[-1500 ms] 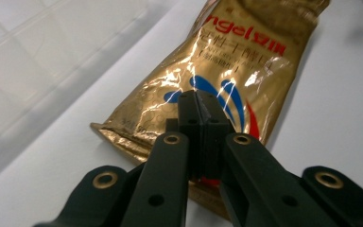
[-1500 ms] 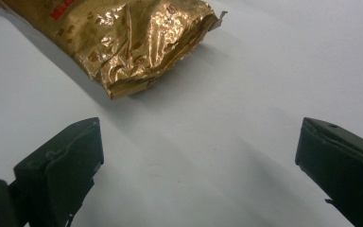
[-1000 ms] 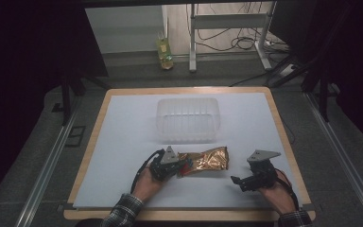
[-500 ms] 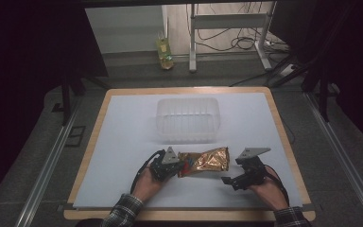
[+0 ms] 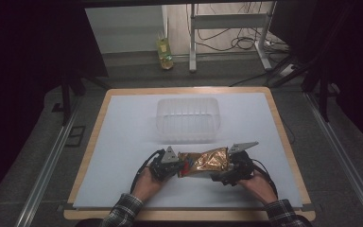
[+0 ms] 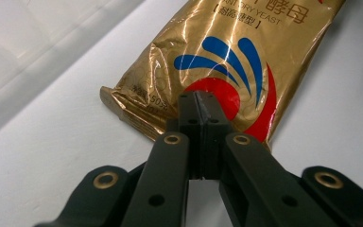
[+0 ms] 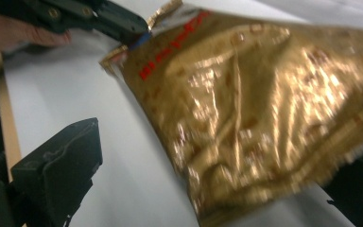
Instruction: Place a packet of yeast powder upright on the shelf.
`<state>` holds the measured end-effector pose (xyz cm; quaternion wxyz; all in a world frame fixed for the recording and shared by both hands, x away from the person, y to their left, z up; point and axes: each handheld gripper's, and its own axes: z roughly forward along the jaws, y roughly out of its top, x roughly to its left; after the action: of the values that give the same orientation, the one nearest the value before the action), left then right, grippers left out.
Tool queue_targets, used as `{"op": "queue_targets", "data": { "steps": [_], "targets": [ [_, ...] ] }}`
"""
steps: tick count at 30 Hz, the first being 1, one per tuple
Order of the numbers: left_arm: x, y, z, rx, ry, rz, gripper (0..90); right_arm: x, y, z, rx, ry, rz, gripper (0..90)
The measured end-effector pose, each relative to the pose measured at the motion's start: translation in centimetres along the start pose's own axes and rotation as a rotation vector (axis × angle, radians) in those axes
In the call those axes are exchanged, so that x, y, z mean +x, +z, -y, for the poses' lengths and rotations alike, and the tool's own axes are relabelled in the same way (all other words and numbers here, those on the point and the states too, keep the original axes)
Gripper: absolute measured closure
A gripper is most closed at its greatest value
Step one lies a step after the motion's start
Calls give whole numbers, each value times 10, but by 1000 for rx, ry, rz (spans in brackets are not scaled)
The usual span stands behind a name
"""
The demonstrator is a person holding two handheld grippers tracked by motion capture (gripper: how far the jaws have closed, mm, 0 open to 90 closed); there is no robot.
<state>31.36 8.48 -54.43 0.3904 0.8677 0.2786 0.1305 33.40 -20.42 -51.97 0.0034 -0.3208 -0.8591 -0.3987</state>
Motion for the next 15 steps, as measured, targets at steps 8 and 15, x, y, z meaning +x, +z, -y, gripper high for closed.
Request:
{"op": "queue_targets", "data": {
  "steps": [8, 15],
  "targets": [
    [0, 0, 0, -1, 4, -1, 896, -3, 4, -11, -18, 37, -43, 14],
    [-1, 0, 0, -2, 4, -4, 896, 3, 11, -24, 5, 44, -51, 27]
  ]
}}
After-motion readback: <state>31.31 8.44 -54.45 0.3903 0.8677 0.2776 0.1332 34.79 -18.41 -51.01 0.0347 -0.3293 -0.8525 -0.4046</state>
